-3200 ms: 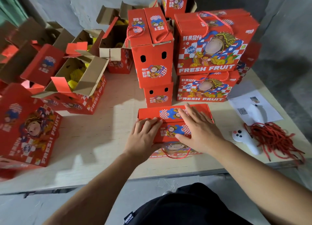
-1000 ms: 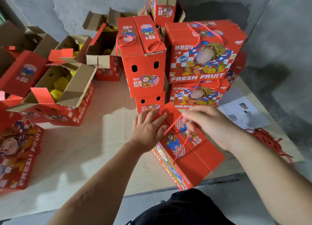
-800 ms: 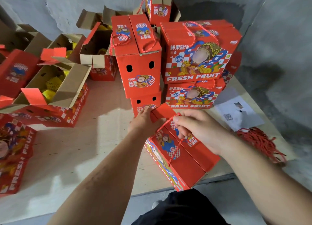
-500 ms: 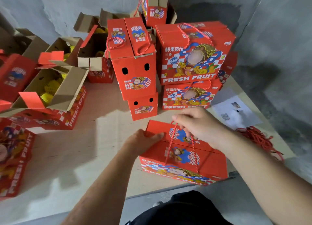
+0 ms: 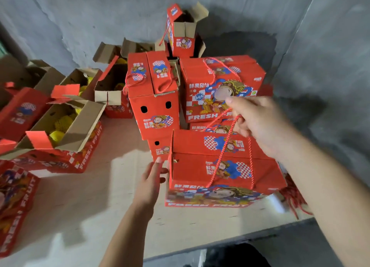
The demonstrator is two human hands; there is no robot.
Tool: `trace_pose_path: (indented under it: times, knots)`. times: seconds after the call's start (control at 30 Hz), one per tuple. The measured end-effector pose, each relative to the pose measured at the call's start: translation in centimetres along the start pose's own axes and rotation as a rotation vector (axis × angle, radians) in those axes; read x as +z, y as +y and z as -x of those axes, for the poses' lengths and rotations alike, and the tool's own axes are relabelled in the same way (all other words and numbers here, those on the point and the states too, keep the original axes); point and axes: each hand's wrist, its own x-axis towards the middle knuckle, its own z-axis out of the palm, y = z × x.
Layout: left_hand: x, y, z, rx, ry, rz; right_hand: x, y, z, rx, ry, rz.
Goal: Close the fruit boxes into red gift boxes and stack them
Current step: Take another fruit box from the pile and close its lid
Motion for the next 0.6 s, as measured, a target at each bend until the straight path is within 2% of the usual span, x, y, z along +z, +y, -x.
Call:
trace_pose_path:
  times: [0.07,0.17,0.23,0.3,0.33,0.4,0.47,0.53,0.6]
  knots:
    - [0.7,-1.0,0.3,-0.041,-0.004,0.011,0.4,-0.3,-0.7,0.09,-0.064,0.01]
    - [1.4,-2.3,0.6,-0.11,0.0,0.033,-0.1,-1.7,-1.8,0.012,0.011,0.138]
    - [1.6,-2.6,0.6,-0.128,0.027,0.081,-0.5,-2.7,-2.3,-0.05,0.034,-0.039]
    - [2.1,-2.4,0.7,-0.142,0.073,0.126,-1.0,-3.7,-2.9,-0.035,-0.079,-0.184]
    - [2.6,-2.1,0.9,-0.148,0.09,0.142,-1.2,-3.7,-3.2,-0.02,-0.181,-0.163]
    - [3.9,-2.0,1.4,-0.148,0.099,0.168,-1.8,-2.6,-3.7,-0.007,-0.342,0.073]
    - [5.2,-2.0,2.1,-0.131,0.097,0.174,-2.3,-1.5,-4.4,0.017,-0.3,0.228]
    - [6.3,-1.5,2.8,-0.1,0.079,0.166,-3.1,-0.7,-5.2,0.046,-0.232,0.085]
    - [7.2,-0.8,3.1,-0.077,0.069,0.206,-4.2,-0.8,-6.7,0.023,-0.317,-0.05]
